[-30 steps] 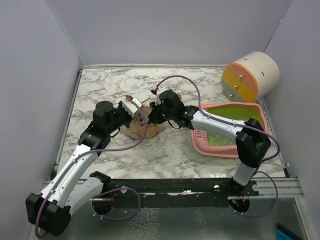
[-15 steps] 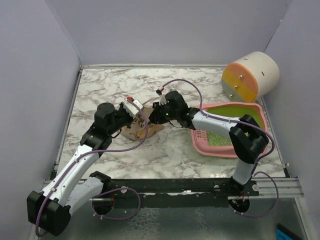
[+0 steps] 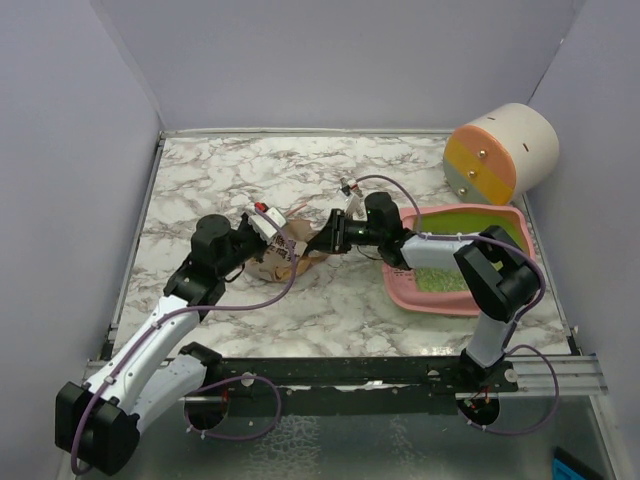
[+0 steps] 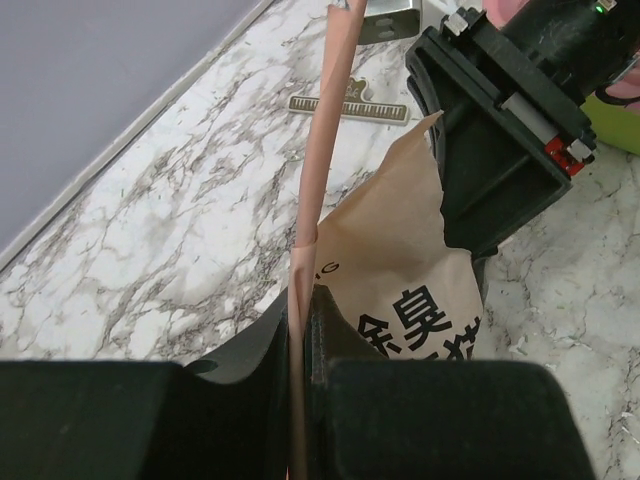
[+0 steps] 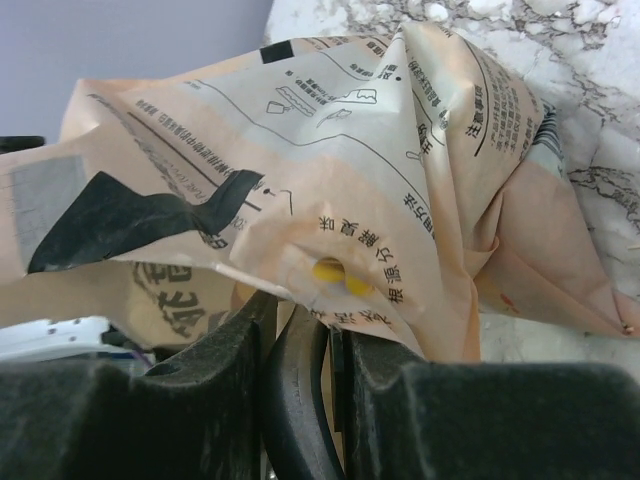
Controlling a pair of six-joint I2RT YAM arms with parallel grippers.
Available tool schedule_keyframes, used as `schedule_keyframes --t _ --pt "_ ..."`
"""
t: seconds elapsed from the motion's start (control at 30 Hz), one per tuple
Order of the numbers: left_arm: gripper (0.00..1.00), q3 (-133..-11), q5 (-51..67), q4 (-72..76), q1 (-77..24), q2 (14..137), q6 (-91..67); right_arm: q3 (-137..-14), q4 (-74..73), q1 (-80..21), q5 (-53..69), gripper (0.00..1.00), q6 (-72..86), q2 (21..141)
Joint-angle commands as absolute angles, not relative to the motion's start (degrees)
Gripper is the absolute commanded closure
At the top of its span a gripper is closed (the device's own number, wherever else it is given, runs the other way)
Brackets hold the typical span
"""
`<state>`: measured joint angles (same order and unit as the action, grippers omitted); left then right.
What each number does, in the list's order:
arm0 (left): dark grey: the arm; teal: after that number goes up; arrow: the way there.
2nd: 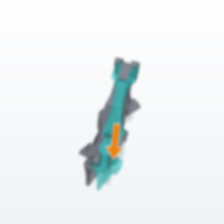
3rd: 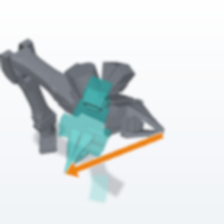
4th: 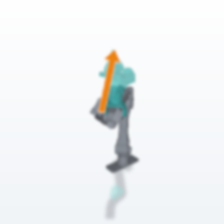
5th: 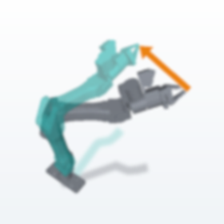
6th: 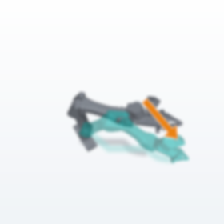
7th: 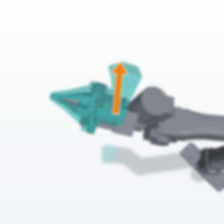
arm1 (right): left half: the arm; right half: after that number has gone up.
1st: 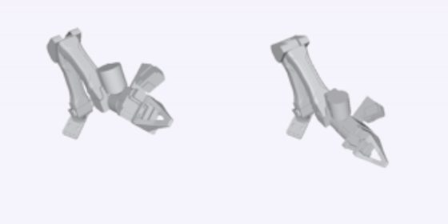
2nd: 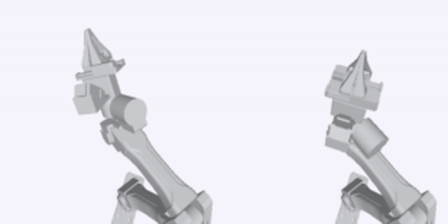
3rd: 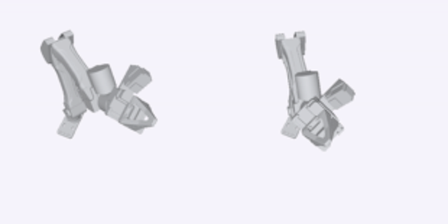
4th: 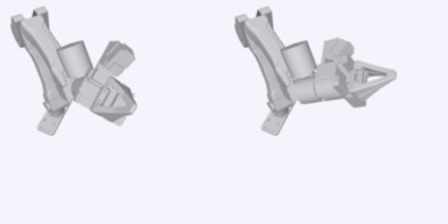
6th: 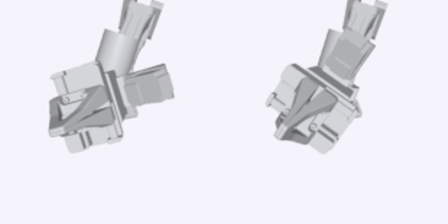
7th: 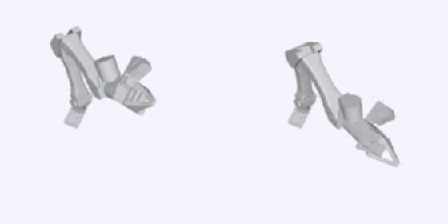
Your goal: Fill the litter box with clean litter
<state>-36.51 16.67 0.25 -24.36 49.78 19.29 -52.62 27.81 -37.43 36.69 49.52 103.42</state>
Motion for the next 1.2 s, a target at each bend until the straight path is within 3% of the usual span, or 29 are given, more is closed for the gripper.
schedule_keyframes --t 0.0,0.5,0.87,1.17 --pt "1.00 -34.7 13.3 5.5 -23.6 46.7 18.9 -49.0 36.4 -35.0 47.2 0.99 57.2 104.1" --pt "1.00 -32.1 12.3 8.4 -23.6 43.6 18.8 -40.0 48.4 -26.8 51.3 0.99 68.3 97.1" --pt "1.00 -31.9 12.3 8.9 -23.6 43.2 18.4 -32.6 69.9 -23.1 54.2 0.99 83.2 98.8" --pt "1.00 -32.1 13.5 9.2 -23.6 43.7 18.0 -34.3 87.4 -23.1 55.6 0.99 91.6 105.2"
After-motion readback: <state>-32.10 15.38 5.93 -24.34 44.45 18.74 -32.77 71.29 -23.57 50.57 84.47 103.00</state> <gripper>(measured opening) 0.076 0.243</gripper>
